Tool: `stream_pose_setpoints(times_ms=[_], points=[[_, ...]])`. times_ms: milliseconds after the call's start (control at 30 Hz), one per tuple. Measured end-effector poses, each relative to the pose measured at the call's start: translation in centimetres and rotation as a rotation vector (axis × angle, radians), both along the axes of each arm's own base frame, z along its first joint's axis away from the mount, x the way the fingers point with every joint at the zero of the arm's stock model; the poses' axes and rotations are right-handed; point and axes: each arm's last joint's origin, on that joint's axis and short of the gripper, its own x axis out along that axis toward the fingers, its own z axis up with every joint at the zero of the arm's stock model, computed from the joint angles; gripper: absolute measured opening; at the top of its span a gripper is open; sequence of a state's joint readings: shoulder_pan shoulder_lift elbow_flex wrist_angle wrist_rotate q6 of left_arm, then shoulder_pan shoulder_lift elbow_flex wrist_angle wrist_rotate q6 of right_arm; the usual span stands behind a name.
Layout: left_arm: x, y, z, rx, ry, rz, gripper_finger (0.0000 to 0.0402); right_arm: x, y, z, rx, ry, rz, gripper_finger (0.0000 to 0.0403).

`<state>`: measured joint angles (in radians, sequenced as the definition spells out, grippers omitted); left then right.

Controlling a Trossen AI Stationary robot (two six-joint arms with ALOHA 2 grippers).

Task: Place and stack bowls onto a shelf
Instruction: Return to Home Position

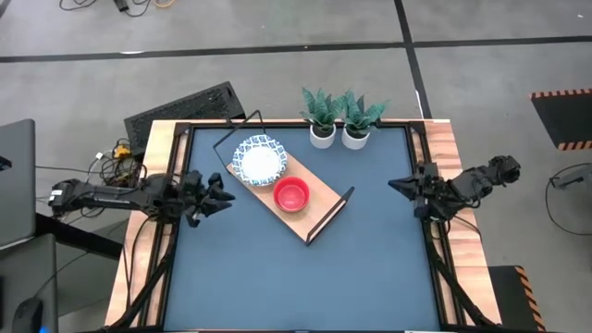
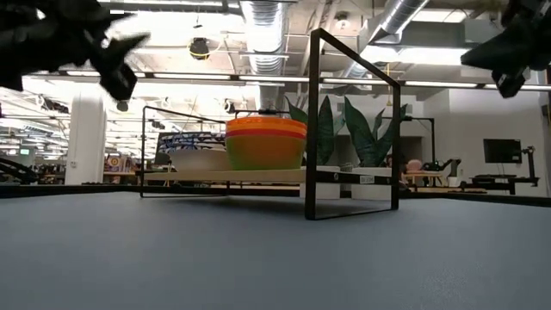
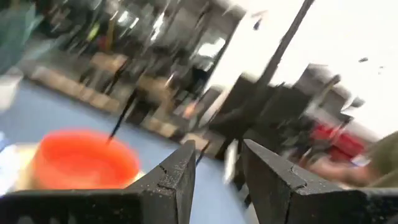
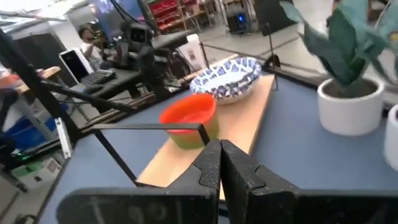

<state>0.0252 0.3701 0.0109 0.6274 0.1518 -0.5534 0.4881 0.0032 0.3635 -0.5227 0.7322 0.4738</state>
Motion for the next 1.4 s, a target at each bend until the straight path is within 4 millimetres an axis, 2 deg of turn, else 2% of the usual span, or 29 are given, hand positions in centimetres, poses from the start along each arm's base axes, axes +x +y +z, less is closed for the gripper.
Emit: stream_pose_setpoints(times_ms=[133, 233, 367, 467, 600, 700, 900, 1200, 1300, 1400], points=[[-1.5, -0.3, 2.3, 0.031, -0.254, -0.12, 0.0116, 0.1, 0.1, 0.8, 0.022, -0.073, 0.006, 0.0031], [-2.5, -0.4, 3.0, 0.041, -0.347, -0.144, 0.0116, 0.1, 0.1, 1.4, -0.02, -0.117, 0.013, 0.0031], [-3.1, -0.3, 2.6, -0.019, -0.302, -0.127, 0.0116, 0.0, 0.0, 2.1, -0.067, -0.15, 0.019, 0.0031], [-3.4, 0.0, 2.1, -0.072, -0.251, -0.052, 0.0116, -0.3, -0.1, 2.8, -0.057, -0.171, 0.014, 0.0031], [-3.3, 0.1, 2.3, 0.031, -0.225, 0.029, 0.0116, -1.0, -0.5, 4.1, -0.036, -0.211, 0.01, 0.0031], [-3.1, 0.2, 1.7, 0.065, -0.197, 0.104, 0.0116, -1.3, -0.7, 4.1, -0.075, -0.158, 0.011, 0.0031], [-2.5, 0.5, 0.2, 0.077, -0.063, 0.174, 0.0116, -1.1, -0.7, 2.2, -0.049, -0.028, -0.019, 0.0031], [-2.4, 0.5, -0.1, 0.112, -0.03, 0.184, 0.0116, 1.0, 0.2, -2.8, -0.004, 0.063, -0.075, 0.0031], [-2.4, 0.5, -0.2, 0.127, -0.024, 0.187, 0.0116, 1.9, 0.6, -4.5, -0.016, 0.043, -0.09, 0.0031], [-2.4, 0.5, -0.2, 0.144, -0.026, 0.192, 0.0116, 2.9, 1.3, -5.6, -0.018, -0.043, -0.005, 0.0031]])
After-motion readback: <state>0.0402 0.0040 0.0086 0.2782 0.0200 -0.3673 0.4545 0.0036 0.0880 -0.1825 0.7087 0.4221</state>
